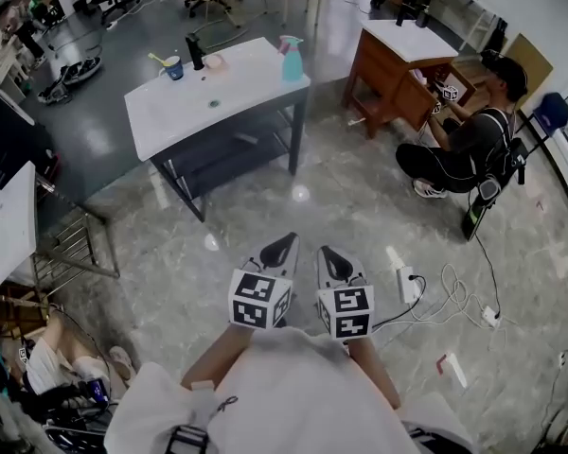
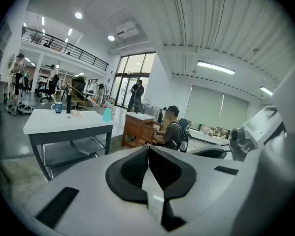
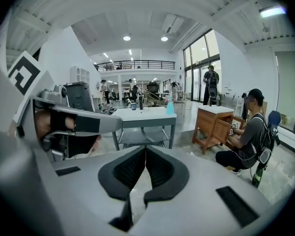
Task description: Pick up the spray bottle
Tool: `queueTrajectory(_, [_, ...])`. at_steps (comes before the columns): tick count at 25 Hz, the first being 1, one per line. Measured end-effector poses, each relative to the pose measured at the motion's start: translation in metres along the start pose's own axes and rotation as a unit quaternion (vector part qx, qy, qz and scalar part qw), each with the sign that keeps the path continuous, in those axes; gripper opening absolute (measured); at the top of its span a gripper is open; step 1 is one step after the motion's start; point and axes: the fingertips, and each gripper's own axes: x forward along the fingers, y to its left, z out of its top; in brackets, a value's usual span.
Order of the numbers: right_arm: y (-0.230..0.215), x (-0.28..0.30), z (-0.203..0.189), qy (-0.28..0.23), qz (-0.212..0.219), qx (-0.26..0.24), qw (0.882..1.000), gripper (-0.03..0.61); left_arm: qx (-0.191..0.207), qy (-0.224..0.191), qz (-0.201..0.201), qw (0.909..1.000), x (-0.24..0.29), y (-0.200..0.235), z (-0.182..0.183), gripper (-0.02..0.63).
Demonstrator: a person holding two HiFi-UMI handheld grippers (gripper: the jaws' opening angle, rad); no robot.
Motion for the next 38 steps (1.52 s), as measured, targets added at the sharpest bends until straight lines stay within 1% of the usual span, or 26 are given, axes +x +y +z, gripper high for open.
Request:
queueTrajectory(5, [0.002,0.026,0.002,0.013,-0.007,0.006,1.000,0.027,0.000,0.003,-0.006,1.0000,0.011,0.026,0.005,0.026])
queueTrajectory(13, [0.007,0.066,0.025,0.008,-0.012,0.022,1.000,0.028,0.000,0.010,-0.014,0.9998,0.027,0.066,0.017,0.026])
queueTrajectory(19, [0.008,0.084,0.028,0.014,-0.020,0.024,0.999,0.028,-0.006,0.011,-0.015,0.9998,0.035,0.087,0.021,0.026])
queueTrajectory(24, [0.010,0.088,0.025,0.020,-0.025,0.031,0.999,0.028,-0.010,0.014,-0.017,0.9997,0.037,0.095,0.019,0.026])
queueTrajectory(30, [0.009,0.089,0.024,0.021,-0.028,0.035,0.999,0.028,-0.006,0.014,-0.021,0.9997,0.038,0.095,0.019,0.026])
queueTrajectory(38, [0.018,0.099,0.027,0.021,-0.012,0.028,0.999,0.028,-0.014,0.010,-0.006,0.9998,0.036,0.109,0.022,0.026])
